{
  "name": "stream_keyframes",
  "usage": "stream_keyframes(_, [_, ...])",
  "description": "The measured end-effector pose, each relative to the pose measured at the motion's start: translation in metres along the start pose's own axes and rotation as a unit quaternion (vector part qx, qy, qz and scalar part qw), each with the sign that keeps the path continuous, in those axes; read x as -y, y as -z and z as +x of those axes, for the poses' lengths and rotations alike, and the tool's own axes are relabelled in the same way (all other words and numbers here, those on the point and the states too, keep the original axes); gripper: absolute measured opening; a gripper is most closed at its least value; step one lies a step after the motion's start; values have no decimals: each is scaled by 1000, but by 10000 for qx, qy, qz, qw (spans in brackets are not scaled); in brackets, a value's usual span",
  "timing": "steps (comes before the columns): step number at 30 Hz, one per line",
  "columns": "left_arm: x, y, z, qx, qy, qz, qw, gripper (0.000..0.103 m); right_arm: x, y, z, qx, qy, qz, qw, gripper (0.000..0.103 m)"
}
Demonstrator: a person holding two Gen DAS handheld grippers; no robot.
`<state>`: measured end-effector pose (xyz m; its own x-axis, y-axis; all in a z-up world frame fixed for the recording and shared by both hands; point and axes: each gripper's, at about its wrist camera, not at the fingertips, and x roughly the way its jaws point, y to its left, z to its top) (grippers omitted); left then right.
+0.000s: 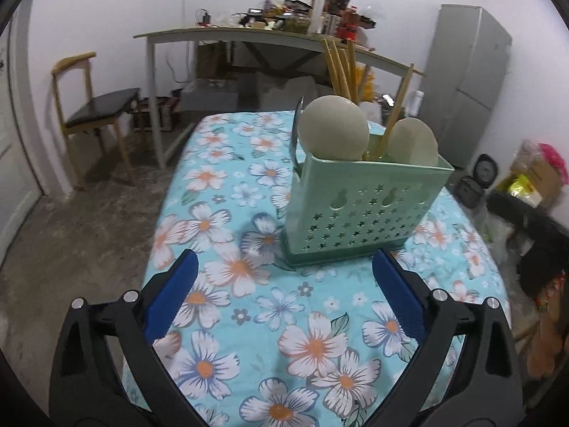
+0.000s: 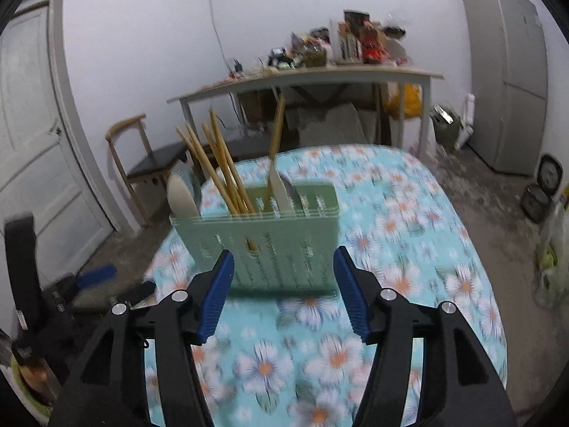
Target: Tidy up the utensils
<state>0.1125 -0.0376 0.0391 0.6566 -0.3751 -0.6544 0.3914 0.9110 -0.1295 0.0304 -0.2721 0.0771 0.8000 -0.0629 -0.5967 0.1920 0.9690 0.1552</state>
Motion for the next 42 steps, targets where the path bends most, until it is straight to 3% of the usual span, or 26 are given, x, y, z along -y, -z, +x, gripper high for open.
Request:
stream_keyframes(6, [20,10,-16,81,-625,92,9980,95,15,28,-17,-165,303,-14,9994,60])
stream_keyframes(16, [43,23,-44,284,-1079,-371,9931,95,38,52,-54,-107,503,-15,9987,65])
stream_keyframes(25, [68,19,-54,262,-1273,108,9915,95,51,65,-61,-201,387,172,9989,65])
stream_keyframes(42, [61,15,-46,195,-1485,-24,9887,95,47,66,-51,-260,274,159,9992,65])
